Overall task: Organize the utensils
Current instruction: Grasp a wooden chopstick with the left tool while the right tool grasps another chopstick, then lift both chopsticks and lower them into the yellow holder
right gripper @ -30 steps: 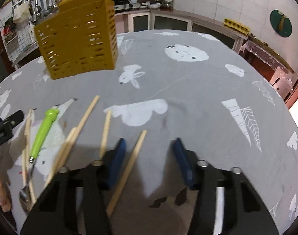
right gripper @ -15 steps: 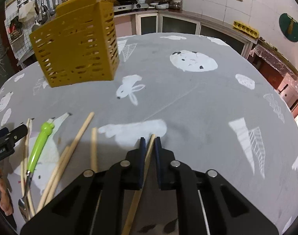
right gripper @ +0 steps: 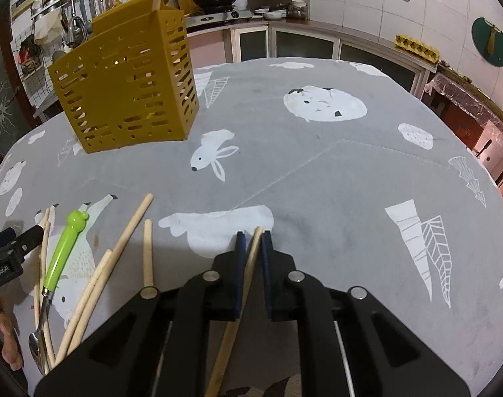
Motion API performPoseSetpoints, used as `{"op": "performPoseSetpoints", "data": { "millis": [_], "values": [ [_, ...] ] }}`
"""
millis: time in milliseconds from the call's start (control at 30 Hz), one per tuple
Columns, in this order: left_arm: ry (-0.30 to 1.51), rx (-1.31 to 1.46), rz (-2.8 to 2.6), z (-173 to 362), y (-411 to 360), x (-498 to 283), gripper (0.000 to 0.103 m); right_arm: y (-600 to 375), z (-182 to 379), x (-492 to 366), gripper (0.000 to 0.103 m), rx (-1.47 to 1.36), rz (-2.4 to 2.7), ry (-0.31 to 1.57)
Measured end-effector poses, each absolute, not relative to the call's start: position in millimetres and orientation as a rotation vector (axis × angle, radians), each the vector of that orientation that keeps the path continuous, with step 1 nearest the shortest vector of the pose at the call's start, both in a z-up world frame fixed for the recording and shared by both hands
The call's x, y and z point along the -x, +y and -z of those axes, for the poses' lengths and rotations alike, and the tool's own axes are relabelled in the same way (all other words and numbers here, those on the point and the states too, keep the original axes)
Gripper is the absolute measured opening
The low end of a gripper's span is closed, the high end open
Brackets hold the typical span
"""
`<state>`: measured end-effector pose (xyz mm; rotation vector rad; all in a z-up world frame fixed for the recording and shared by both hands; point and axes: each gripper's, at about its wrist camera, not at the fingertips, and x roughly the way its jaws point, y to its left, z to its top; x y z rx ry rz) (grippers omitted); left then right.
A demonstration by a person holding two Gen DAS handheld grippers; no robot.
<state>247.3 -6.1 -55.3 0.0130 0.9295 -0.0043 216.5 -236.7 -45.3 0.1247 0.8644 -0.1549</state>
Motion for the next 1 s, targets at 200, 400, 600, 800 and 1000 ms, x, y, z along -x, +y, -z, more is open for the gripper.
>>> {"op": "performPoseSetpoints", "data": {
  "millis": [200,400,600,800,1000],
  "values": [
    [0.931,-0.082,0.027,53,-28,-247,0.07,-235,45,-217,0.01,-0.121,0.171,0.869],
    [0.98,-0.063,0.078,47,-45,-257,0.025,-235,44,-217,0.01,-0.128,0.178,0.88],
    [1.02,-0.064,0.102,45,-52,-263,0.01,-235,44,-220,0.01,-0.137,0.186,0.886],
    [1.032,-0.015,0.124,43,-50,-273,0.009,-242,43,-223,0.009,-0.188,0.176,0.879],
    [1.014,0.01,0.146,41,-47,-272,0.008,-248,35,-223,0.008,-0.212,0.181,0.844]
  ]
}}
